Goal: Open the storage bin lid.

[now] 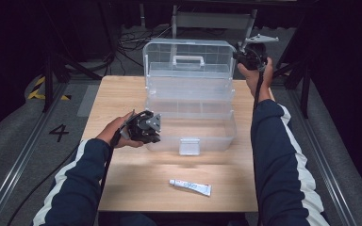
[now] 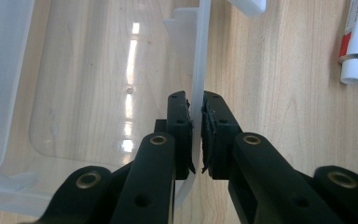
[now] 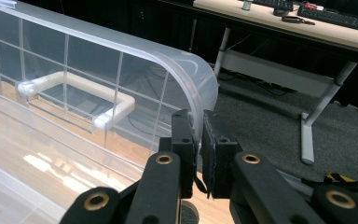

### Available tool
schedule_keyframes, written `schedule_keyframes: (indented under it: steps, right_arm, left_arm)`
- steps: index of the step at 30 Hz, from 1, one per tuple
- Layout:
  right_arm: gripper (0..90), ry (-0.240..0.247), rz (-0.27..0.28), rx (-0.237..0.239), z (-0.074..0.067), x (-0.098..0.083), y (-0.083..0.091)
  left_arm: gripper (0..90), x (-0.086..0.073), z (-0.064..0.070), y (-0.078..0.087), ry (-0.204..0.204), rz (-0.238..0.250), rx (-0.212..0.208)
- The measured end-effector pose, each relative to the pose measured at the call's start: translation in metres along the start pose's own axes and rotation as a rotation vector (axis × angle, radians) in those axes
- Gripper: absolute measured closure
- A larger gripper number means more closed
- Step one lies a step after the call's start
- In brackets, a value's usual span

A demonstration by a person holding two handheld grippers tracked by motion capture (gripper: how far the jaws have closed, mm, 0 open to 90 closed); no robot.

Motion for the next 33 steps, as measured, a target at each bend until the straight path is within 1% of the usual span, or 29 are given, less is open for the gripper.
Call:
schedule_keyframes:
  steps: [3, 5, 8, 11, 13, 16, 20, 24, 26, 33]
  right_arm:
    - [84.5, -0.002, 0.001, -0.003, 0.0, 0.0, -0.002]
    - [84.5, -0.003, 0.002, -0.005, 0.0, 0.0, -0.002]
    - [84.4, -0.006, 0.004, -0.013, 0.0, 0.0, -0.004]
    - [84.4, -0.007, 0.005, -0.021, -0.001, -0.001, -0.006]
    - [84.4, -0.016, 0.006, -0.023, -0.001, -0.001, -0.007]
    - [84.4, -0.012, 0.008, -0.027, 0.0, -0.001, -0.009]
    - [84.3, -0.014, 0.013, -0.03, 0.0, -0.001, -0.011]
    - [84.3, -0.013, 0.012, -0.035, 0.0, -0.002, -0.013]
    - [84.4, -0.019, 0.01, -0.035, 0.001, -0.002, -0.014]
    - [84.2, -0.014, -0.014, -0.045, 0.002, -0.002, -0.022]
  left_arm:
    - [82.7, 0.0, 0.0, 0.0, 0.005, 0.003, 0.004]
    - [82.7, 0.0, 0.0, 0.0, 0.0, -0.002, 0.008]
    - [82.6, 0.0, 0.0, 0.0, 0.005, 0.001, 0.006]
    - [82.4, 0.0, 0.0, 0.0, 0.007, 0.008, 0.018]
    - [82.2, 0.0, 0.001, -0.001, 0.01, 0.015, 0.017]
    - [82.1, 0.0, 0.001, 0.0, 0.011, 0.013, 0.021]
    - [82.1, 0.0, 0.001, -0.001, 0.016, 0.02, 0.014]
    - [82.1, 0.0, 0.0, 0.0, 0.013, 0.02, 0.023]
    - [82.0, 0.0, 0.0, 0.0, 0.013, 0.018, 0.024]
    - [82.1, 0.0, 0.001, -0.001, 0.007, 0.015, 0.015]
Point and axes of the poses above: each handheld gripper's, and its own axes: y roughly backward along the jaws, x roughly out of its top, z roughly to its right, the point moved 8 cm from there along -y, roughly forward along the jaws, and after that the axes turned 8 degrees about -x, right-handed, at the moved point
